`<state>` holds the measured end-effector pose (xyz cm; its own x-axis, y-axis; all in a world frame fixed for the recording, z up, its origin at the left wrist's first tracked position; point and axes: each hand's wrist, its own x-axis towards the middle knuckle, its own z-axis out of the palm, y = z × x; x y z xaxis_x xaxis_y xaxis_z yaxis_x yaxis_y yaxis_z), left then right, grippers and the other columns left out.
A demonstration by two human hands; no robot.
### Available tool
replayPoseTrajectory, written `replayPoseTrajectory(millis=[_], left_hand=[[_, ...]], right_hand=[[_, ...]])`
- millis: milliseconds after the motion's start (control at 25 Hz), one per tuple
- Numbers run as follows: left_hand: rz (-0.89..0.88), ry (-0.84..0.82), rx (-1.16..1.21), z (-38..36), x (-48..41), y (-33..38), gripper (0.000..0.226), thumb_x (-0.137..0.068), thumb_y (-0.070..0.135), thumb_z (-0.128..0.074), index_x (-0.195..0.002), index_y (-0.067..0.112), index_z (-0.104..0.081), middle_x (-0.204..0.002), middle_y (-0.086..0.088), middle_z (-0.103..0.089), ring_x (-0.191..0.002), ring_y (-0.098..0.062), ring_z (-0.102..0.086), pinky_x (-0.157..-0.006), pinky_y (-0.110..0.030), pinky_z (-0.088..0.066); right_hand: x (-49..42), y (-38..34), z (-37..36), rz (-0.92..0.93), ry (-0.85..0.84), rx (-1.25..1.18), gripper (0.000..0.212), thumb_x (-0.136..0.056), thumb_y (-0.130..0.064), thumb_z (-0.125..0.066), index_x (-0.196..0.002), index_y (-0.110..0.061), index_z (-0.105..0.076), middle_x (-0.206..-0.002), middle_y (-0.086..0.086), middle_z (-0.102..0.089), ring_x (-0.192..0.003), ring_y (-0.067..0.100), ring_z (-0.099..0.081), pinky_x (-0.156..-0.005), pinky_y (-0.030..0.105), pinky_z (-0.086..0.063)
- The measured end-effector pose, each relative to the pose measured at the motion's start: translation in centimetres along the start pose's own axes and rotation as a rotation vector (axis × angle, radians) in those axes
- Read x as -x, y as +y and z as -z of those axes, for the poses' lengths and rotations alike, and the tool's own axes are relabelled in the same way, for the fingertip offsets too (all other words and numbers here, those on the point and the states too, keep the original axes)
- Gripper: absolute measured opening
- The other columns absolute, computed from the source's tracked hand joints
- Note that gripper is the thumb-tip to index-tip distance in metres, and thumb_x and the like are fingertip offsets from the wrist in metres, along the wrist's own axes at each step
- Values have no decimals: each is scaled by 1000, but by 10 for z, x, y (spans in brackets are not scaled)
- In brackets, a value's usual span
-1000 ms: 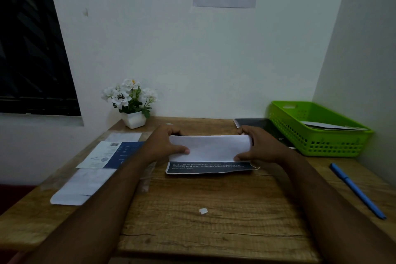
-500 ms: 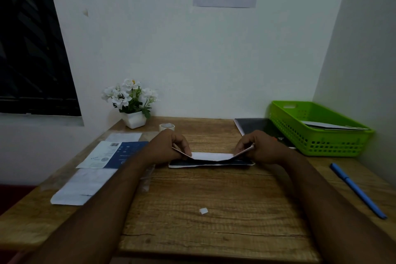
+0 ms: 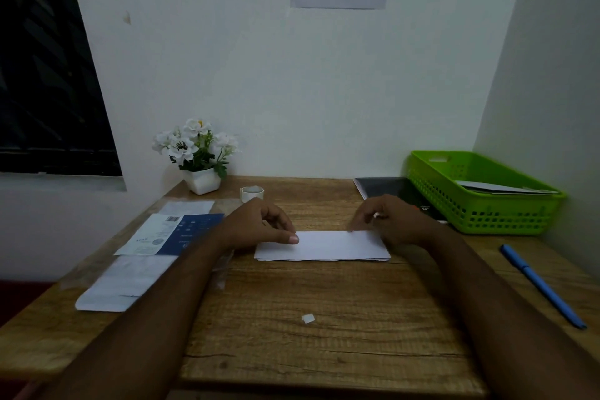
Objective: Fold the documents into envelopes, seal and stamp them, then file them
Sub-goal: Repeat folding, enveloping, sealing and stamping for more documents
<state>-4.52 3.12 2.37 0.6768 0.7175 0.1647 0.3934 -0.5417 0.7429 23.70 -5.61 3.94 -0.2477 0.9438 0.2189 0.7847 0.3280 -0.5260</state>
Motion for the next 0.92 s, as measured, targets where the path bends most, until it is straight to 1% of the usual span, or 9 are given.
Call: replayPoseTrajectory(millis=[80, 160, 200, 280, 440, 600, 760, 840, 920], left_hand=[[-13, 7, -28, -6, -2, 0, 20, -65, 33, -84, -81, 28, -73, -83, 7, -71, -76, 2, -62, -58, -6, -45], [-28, -14, -73, -11, -3, 0, 30, -62, 35, -86, -88, 28, -71, -79, 8, -68, -69, 2, -59, -56, -6, -43], [-26, -25, -92, -11, -4, 0, 35, -61, 36, -86, -92, 28, -70, -78, 8, -67, -67, 3, -57, -56, -7, -42], [-19, -34, -136, -11, -4, -1, 43, -61, 40, -85, -99, 28, -69, -79, 10, -64, -66, 6, -55, -54, -6, -40], [-6, -36, -212, -9, -5, -3, 53, -61, 46, -83, -108, 28, -68, -88, 13, -63, -72, 14, -51, -57, -3, -40], [29, -44, -234, -4, -4, -5, 58, -57, 47, -85, -110, 28, -68, -81, 23, -57, -70, 20, -49, -51, -1, -35], [59, -61, -273, 4, -3, -8, 63, -55, 47, -85, -111, 25, -68, -77, 21, -57, -68, 16, -51, -49, -3, -36], [49, -69, -304, 7, -2, -9, 65, -55, 49, -84, -112, 24, -68, -74, 23, -56, -67, 17, -50, -50, -4, -36], [41, -61, -301, 8, -1, -9, 65, -53, 52, -83, -110, 24, -69, -70, 23, -57, -64, 17, -50, -50, -4, -35]], right_hand=[[-7, -7, -14, 9, -30, -22, 29, -92, -6, -56, -99, -28, -72, -102, -16, -66, -95, -6, -58, -79, 16, -43], [-13, -13, -31, -15, -117, -12, 19, -90, -33, -63, -108, -39, -66, -111, -21, -60, -103, -3, -54, -83, 17, -44], [-16, -14, -38, -21, -145, 5, 25, -85, -46, -66, -110, -43, -64, -113, -23, -57, -104, -2, -53, -85, 17, -44], [-21, -15, -43, -25, -164, 30, 37, -76, -58, -70, -110, -47, -61, -112, -28, -52, -105, -3, -50, -86, 18, -44], [-23, -9, -38, -25, -162, 28, 35, -71, -57, -75, -103, -48, -63, -111, -25, -53, -105, -2, -51, -87, 19, -45], [-16, 0, -23, -78, -149, 18, 42, -64, -53, -82, -102, -40, -69, -109, -22, -59, -103, -1, -56, -90, 24, -48], [-8, 7, -6, -100, -175, -20, 26, -63, -41, -87, -82, -50, -71, -91, -31, -66, -91, -9, -59, -74, 8, -48], [-5, 11, -1, -111, -169, -19, 26, -65, -37, -86, -81, -50, -71, -87, -31, -67, -87, -11, -60, -69, 6, -46], [-3, 14, 0, -114, -116, -4, 23, -68, -36, -84, -86, -45, -73, -86, -24, -68, -84, -11, -60, -68, 9, -44]])
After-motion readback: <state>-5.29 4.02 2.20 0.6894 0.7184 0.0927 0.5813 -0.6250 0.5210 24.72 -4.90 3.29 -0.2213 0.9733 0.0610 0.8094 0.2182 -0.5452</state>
